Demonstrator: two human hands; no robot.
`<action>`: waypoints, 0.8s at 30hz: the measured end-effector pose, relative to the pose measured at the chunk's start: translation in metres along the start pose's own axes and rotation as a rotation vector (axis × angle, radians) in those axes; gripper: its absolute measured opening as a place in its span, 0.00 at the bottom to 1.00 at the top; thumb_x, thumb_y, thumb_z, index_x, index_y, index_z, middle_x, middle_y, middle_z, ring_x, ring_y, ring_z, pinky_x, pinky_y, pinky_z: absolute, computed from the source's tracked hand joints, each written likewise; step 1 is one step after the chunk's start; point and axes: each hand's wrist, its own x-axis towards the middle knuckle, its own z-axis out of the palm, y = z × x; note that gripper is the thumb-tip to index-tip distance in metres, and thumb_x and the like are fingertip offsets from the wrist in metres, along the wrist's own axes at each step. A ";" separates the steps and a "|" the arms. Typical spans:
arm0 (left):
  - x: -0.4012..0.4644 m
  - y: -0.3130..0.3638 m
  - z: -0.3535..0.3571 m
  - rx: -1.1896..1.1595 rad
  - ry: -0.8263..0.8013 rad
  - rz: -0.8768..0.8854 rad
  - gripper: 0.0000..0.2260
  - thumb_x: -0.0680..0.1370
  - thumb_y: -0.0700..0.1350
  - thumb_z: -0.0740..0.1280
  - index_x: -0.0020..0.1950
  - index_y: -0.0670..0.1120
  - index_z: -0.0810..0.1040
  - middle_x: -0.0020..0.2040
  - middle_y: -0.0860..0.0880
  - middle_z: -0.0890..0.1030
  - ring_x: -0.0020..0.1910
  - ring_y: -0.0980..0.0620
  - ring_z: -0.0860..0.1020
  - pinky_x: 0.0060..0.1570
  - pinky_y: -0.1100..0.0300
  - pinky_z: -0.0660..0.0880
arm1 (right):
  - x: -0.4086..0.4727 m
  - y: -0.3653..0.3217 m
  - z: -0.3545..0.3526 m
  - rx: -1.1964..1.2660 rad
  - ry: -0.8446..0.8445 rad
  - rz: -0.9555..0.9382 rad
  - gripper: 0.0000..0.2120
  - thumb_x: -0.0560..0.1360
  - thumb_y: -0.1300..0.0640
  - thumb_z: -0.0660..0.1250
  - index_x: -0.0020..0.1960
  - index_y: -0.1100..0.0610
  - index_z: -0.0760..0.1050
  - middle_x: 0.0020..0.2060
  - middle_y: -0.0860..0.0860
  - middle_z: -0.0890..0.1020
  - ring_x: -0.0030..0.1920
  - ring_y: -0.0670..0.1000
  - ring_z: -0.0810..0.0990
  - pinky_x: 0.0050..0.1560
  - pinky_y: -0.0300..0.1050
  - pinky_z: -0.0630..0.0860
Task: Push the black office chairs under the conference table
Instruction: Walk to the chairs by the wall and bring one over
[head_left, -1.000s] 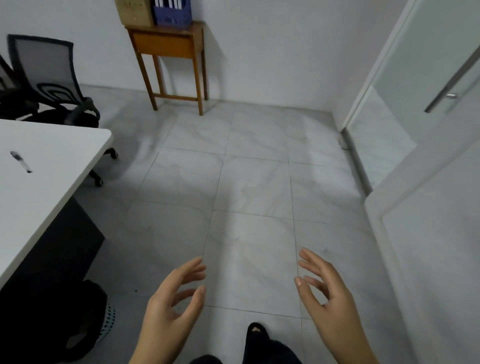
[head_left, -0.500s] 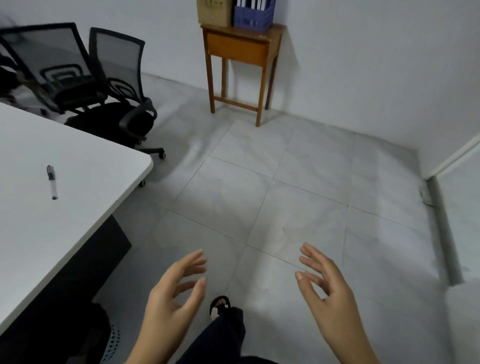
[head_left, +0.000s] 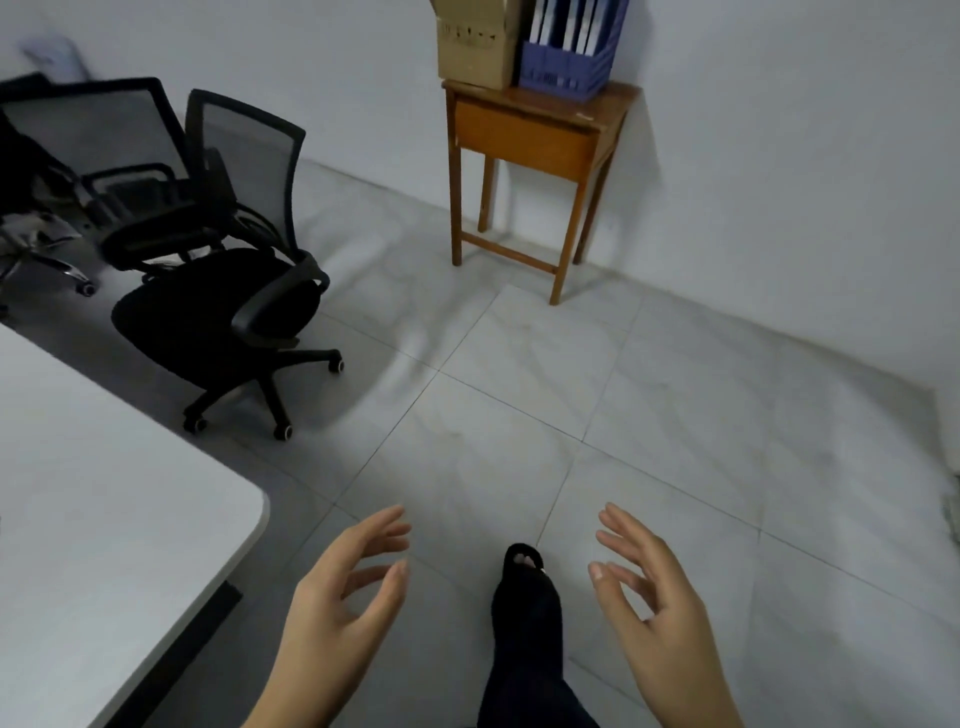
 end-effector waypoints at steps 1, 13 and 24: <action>0.027 0.000 0.009 -0.003 0.015 -0.004 0.17 0.68 0.54 0.64 0.55 0.67 0.74 0.52 0.62 0.80 0.51 0.61 0.80 0.45 0.75 0.74 | 0.030 0.004 0.000 -0.006 -0.009 -0.012 0.21 0.67 0.43 0.65 0.59 0.39 0.70 0.57 0.35 0.77 0.58 0.40 0.77 0.55 0.34 0.74; 0.306 0.026 0.077 -0.006 0.192 -0.058 0.18 0.68 0.56 0.63 0.58 0.63 0.73 0.54 0.63 0.79 0.52 0.61 0.79 0.47 0.74 0.74 | 0.369 0.002 0.006 -0.006 -0.232 -0.092 0.17 0.72 0.50 0.66 0.59 0.37 0.69 0.59 0.34 0.75 0.59 0.40 0.76 0.57 0.33 0.73; 0.578 0.002 0.046 -0.010 0.317 -0.090 0.17 0.68 0.55 0.63 0.57 0.64 0.73 0.53 0.62 0.79 0.52 0.61 0.79 0.46 0.75 0.73 | 0.648 -0.005 0.111 0.005 -0.310 -0.096 0.20 0.68 0.46 0.65 0.60 0.41 0.70 0.57 0.32 0.75 0.57 0.36 0.75 0.54 0.26 0.72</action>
